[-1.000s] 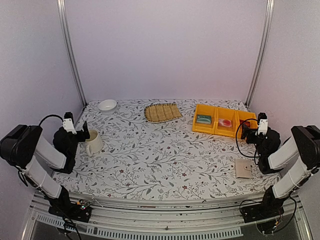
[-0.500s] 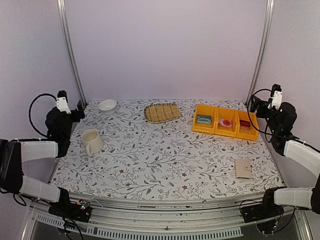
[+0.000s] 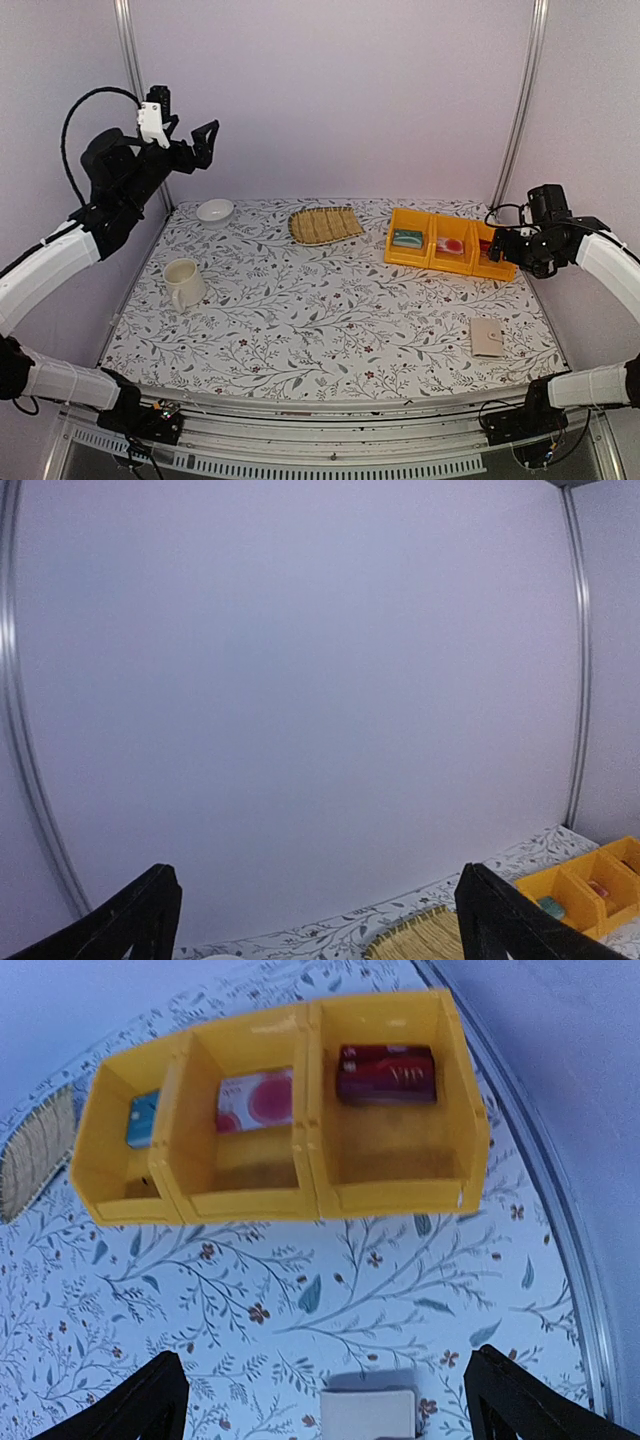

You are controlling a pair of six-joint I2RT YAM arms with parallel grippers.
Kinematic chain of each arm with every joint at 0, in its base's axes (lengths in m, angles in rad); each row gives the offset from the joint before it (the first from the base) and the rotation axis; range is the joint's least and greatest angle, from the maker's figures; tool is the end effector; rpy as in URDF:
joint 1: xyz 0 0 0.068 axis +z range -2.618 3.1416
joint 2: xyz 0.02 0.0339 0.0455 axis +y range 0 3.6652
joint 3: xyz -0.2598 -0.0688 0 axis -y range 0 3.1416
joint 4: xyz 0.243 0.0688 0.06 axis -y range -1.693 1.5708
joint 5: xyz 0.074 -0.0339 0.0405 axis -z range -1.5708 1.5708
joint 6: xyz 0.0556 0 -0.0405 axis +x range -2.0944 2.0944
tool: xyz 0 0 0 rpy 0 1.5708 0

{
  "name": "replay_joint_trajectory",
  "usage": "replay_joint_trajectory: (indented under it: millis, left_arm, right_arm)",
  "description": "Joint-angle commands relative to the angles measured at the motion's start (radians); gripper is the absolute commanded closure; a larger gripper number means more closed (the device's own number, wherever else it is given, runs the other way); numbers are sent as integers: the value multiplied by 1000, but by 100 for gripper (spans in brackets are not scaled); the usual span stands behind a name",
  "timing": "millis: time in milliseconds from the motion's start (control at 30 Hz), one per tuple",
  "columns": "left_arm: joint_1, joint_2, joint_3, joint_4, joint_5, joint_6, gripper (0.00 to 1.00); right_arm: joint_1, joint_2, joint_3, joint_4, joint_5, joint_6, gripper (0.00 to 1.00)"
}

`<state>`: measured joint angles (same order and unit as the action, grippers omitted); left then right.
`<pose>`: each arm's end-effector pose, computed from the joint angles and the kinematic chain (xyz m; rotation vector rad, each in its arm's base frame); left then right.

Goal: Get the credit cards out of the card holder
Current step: Pick up the card holder from the corner of the board.

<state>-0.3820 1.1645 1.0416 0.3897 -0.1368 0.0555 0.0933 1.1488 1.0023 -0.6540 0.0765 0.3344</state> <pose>0.2723 -0.1012 0.4159 0.1687 1.2980 -0.1894 0.2522 0.0193 0.2815 0.3217 2.3494 0.1153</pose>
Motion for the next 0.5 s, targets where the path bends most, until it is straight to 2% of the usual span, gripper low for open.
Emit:
replay_joint_trajectory:
  millis: [0, 200, 300, 467]
  left_arm:
    - [-88, 76, 84, -261, 230, -48, 2]
    - [-192, 93, 34, -238, 432, -44, 2]
    - [-227, 82, 16, -242, 482, 8, 2]
    - [-245, 38, -40, -191, 551, 38, 2]
  right_arm:
    - [0, 13, -129, -271, 0, 123, 1]
    - [0, 122, -177, -271, -123, 163, 1]
    - [0, 170, -238, -244, -172, 186, 1]
    - [1, 254, -242, -200, -178, 201, 1]
